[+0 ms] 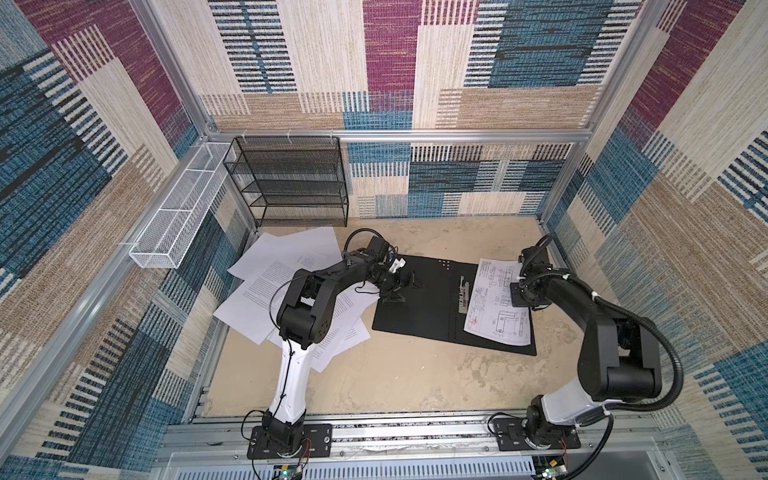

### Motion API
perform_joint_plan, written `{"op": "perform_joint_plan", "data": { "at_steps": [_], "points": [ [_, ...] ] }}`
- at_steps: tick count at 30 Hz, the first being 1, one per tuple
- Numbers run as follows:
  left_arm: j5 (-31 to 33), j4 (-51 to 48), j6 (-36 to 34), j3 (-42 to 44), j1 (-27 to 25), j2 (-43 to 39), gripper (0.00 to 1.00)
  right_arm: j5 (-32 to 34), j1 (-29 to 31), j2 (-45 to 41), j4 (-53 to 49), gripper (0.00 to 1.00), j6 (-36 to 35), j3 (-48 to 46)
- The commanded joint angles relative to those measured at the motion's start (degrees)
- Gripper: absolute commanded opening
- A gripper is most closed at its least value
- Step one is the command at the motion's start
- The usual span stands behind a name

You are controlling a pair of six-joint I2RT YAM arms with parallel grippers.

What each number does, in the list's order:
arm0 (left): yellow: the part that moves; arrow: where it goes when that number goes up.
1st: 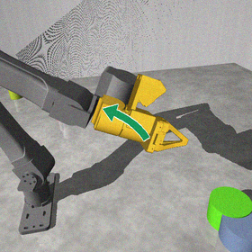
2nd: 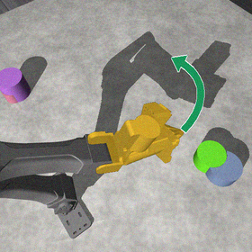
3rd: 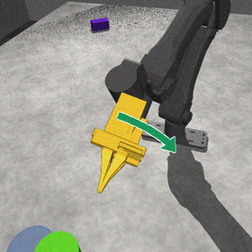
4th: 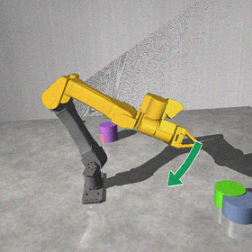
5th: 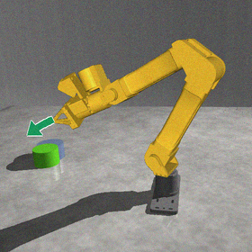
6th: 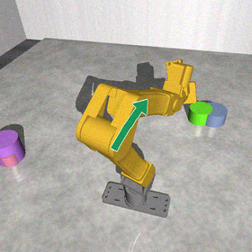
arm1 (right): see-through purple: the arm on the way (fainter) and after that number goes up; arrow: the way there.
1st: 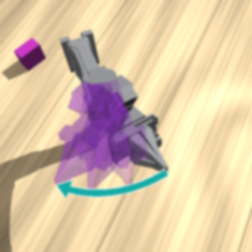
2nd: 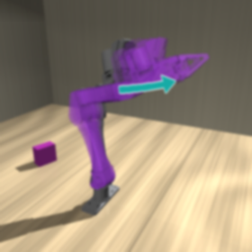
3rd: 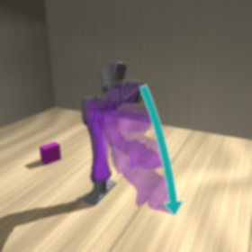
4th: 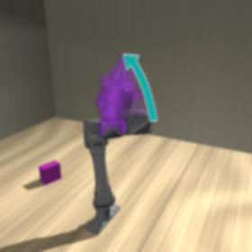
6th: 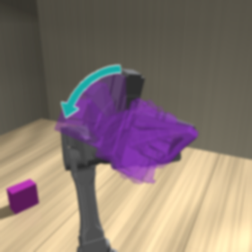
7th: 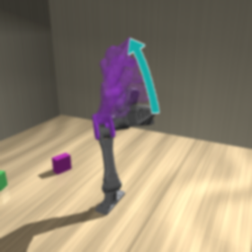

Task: Put the files into the folder
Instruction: 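Lower the drawing sheet under the folder clip with the right gripper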

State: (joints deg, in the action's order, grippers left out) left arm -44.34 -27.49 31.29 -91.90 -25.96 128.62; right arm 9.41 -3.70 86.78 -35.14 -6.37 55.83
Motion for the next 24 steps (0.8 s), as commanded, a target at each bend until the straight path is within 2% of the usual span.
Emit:
{"op": "perform_joint_plan", "data": {
  "at_steps": [1,7,24],
  "points": [
    [23.23,-17.22,-1.08,1.37,-0.05,3.21,0.98,-4.08,0.13,-2.73,6.11,0.0,-5.98,-2.81],
    [22.99,-17.25,-0.97,1.19,-0.18,3.47,0.97,-7.68,0.27,-3.12,9.23,0.0,-7.0,-4.77],
    [22.85,-17.24,-1.1,1.07,-0.24,3.57,0.97,-7.56,0.28,0.58,9.68,0.02,-8.58,-4.2]
  ]
}}
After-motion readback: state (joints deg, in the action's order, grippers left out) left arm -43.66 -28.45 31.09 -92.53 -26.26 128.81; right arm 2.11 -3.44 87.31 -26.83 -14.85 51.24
